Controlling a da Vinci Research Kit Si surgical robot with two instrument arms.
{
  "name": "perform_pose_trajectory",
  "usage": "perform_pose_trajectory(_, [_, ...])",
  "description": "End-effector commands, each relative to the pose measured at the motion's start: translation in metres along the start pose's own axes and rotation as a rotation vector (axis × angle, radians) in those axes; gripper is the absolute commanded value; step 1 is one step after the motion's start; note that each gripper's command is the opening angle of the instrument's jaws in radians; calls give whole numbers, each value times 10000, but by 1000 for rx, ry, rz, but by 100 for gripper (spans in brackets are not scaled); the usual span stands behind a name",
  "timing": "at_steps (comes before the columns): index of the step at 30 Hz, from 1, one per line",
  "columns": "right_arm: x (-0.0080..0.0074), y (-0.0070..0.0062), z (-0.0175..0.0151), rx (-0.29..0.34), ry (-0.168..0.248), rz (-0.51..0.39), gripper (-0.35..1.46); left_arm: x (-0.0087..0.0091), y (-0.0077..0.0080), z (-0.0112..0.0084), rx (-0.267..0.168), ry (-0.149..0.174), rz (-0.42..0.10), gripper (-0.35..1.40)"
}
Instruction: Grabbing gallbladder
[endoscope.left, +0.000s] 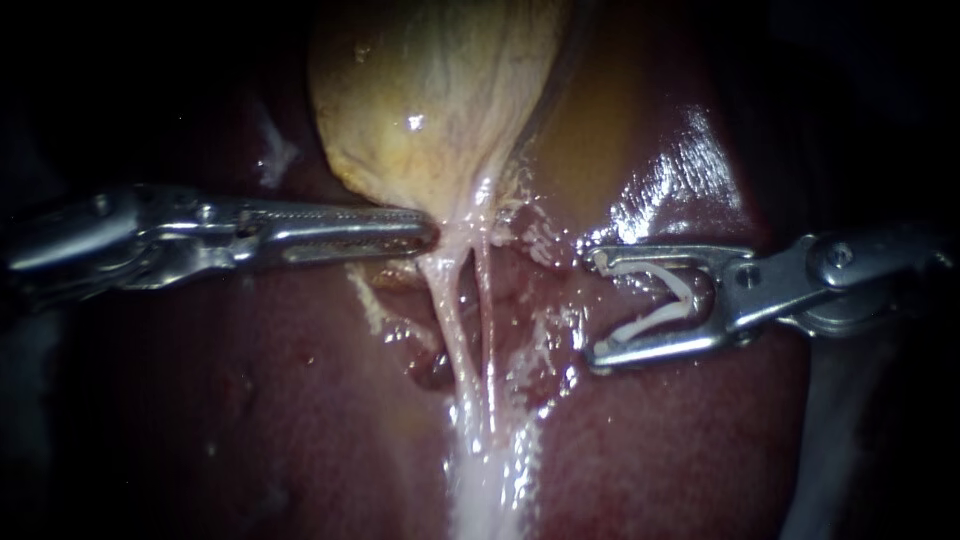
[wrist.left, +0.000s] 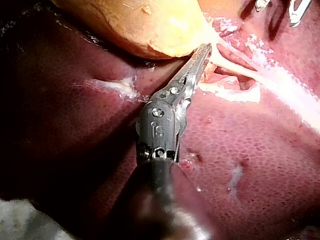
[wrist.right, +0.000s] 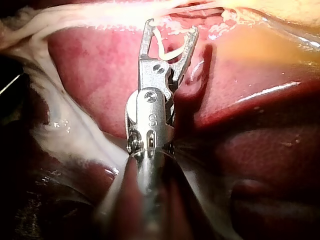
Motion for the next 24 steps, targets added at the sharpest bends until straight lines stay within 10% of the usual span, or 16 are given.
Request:
perform_pose_trajectory(1, [0, 0, -1, 0, 0, 0, 50, 2, 1, -3, -2, 1, -1, -35])
perform_pose_trajectory(24, [0, 1, -1, 0, 0, 0, 50, 46, 42, -45, -30, 22, -31, -35])
